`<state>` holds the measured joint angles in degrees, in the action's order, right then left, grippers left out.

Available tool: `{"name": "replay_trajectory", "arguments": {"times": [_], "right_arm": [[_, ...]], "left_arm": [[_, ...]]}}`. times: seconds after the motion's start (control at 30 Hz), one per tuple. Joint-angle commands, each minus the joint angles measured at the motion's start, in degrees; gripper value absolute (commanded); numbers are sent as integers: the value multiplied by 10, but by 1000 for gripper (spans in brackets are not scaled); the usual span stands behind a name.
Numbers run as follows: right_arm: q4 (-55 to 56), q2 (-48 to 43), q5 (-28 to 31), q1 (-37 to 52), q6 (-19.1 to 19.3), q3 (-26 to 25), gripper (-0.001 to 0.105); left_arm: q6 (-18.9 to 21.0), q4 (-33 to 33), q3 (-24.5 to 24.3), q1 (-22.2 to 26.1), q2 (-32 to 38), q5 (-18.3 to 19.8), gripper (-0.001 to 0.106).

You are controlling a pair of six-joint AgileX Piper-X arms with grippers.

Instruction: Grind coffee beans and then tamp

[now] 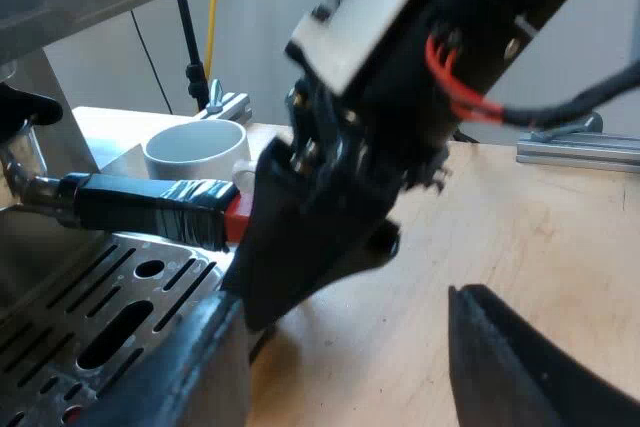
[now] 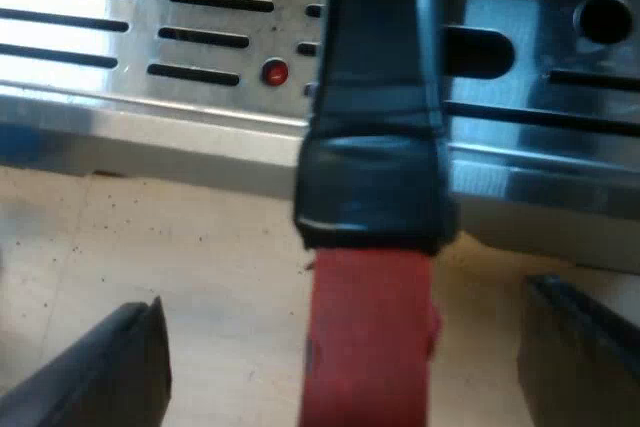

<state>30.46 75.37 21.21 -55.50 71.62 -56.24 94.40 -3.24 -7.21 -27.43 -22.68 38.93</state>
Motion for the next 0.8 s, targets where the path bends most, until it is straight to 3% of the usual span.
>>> {"name": "replay_trajectory", "arguments": {"times": [0.03, 0.53, 0.8], "right_arm": [[-22, 10, -1, 7, 6, -3, 72], [-111, 29, -5, 7, 7, 44, 71], [-127, 29, -2, 7, 32, 46, 71]], "left_arm": [[5, -9, 0, -2, 1, -2, 48], [7, 2, 0, -2, 1, 3, 48], [7, 13, 0, -2, 1, 3, 48]]}}
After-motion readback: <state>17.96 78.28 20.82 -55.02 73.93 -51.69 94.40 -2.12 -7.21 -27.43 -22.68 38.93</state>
